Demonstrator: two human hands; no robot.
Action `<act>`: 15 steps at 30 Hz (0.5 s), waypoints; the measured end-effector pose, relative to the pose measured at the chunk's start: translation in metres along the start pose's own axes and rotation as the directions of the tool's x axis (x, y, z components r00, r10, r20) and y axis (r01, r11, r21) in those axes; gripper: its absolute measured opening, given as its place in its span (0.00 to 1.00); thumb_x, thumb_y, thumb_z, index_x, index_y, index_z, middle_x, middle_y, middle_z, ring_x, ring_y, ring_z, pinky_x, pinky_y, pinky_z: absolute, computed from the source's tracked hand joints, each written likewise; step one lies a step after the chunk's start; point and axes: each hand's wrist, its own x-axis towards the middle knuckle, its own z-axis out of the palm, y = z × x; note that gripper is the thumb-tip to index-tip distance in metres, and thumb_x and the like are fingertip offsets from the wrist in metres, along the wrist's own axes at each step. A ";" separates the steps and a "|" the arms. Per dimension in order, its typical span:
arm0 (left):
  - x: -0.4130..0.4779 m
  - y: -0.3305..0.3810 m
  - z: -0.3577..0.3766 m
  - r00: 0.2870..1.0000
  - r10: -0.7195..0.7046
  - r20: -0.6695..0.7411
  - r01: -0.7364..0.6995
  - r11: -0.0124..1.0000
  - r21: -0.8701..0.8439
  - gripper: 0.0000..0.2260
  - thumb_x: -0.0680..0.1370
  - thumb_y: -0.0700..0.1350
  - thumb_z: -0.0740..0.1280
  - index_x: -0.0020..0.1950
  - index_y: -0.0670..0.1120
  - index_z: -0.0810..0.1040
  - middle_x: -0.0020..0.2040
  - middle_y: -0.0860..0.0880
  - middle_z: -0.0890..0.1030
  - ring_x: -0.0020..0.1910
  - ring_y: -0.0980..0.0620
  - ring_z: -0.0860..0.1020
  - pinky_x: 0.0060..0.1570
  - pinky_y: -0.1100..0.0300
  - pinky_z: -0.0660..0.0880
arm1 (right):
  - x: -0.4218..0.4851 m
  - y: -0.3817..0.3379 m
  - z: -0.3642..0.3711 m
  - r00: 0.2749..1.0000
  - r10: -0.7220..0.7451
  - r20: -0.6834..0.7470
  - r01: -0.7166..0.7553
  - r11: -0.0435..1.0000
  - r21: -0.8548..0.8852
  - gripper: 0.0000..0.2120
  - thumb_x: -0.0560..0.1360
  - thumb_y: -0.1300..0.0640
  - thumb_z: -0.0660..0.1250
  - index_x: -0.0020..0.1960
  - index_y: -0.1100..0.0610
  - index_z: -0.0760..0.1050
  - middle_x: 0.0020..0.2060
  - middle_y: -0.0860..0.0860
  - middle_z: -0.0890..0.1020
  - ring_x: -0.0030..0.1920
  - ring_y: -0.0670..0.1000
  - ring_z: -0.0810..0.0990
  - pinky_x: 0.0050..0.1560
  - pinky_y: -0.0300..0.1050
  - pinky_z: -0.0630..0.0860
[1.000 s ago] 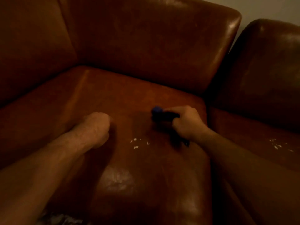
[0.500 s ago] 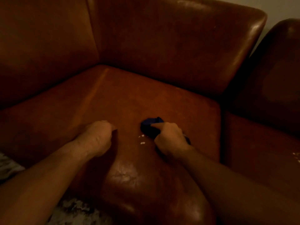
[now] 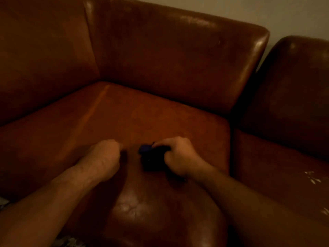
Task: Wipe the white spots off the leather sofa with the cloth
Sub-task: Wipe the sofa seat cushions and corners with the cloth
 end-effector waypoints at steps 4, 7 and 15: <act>0.021 0.017 0.000 0.999 0.051 -0.019 -0.051 0.999 0.010 0.18 0.78 0.41 0.61 0.66 0.54 0.74 0.63 0.48 0.75 0.63 0.45 0.74 0.58 0.55 0.73 | 0.037 0.045 -0.055 0.978 0.061 -0.198 -0.081 0.993 -0.091 0.20 0.72 0.67 0.62 0.58 0.50 0.79 0.55 0.51 0.80 0.51 0.50 0.78 0.48 0.40 0.74; 0.034 0.023 0.002 0.999 0.048 0.011 -0.048 0.999 0.016 0.21 0.79 0.41 0.60 0.71 0.55 0.69 0.70 0.48 0.69 0.68 0.46 0.69 0.63 0.55 0.70 | 0.065 0.077 -0.075 0.945 0.127 -0.302 -0.163 0.982 -0.098 0.17 0.75 0.65 0.63 0.60 0.50 0.78 0.56 0.51 0.79 0.53 0.55 0.79 0.52 0.47 0.77; 0.054 0.031 0.002 0.998 0.020 0.057 -0.022 0.999 0.026 0.20 0.78 0.41 0.61 0.69 0.55 0.70 0.68 0.47 0.72 0.65 0.43 0.72 0.60 0.50 0.74 | 0.083 0.084 -0.046 0.952 0.214 -0.219 -0.256 0.948 -0.188 0.26 0.73 0.69 0.56 0.65 0.49 0.72 0.60 0.57 0.77 0.50 0.59 0.78 0.46 0.50 0.77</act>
